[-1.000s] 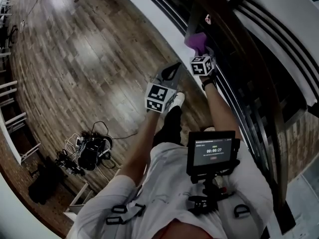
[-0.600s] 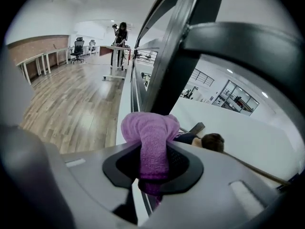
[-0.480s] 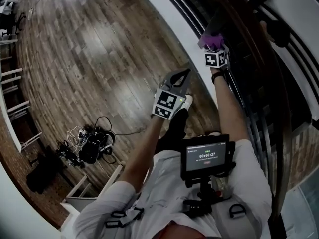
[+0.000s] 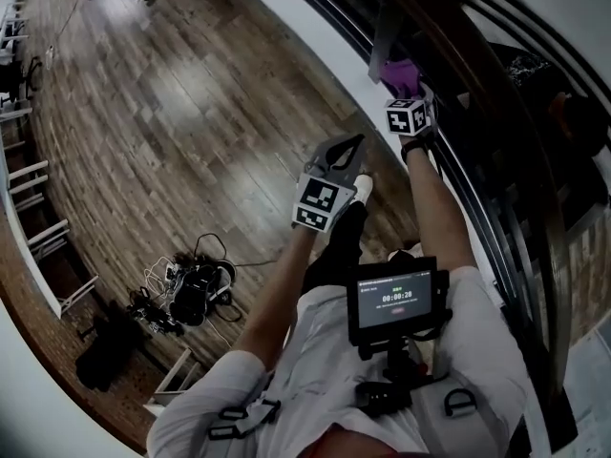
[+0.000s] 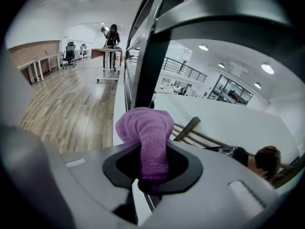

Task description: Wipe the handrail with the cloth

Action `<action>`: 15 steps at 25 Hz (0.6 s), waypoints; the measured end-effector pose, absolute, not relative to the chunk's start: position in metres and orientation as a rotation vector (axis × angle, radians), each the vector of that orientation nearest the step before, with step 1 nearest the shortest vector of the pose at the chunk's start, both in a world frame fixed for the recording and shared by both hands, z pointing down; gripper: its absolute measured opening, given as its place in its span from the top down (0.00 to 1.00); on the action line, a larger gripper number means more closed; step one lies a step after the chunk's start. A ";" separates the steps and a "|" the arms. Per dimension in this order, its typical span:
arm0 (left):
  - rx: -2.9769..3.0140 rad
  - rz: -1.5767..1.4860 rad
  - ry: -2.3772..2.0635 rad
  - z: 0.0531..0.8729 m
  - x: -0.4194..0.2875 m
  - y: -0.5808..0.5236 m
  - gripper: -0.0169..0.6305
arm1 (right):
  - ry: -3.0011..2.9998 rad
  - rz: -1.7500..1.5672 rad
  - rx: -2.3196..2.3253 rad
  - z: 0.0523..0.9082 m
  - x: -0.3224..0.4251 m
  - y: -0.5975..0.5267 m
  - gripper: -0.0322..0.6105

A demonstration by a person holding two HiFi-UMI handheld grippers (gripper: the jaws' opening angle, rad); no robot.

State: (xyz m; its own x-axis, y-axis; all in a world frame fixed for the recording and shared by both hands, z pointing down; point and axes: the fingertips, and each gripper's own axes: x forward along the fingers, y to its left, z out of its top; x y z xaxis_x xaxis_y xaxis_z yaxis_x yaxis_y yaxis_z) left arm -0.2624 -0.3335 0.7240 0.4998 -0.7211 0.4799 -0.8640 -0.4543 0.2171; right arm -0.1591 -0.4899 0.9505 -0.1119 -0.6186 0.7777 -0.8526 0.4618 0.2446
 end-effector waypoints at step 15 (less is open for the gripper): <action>2.402 0.450 -1.155 0.718 -0.196 -0.312 0.98 | -1.728 0.440 1.353 0.944 -0.070 -0.414 0.82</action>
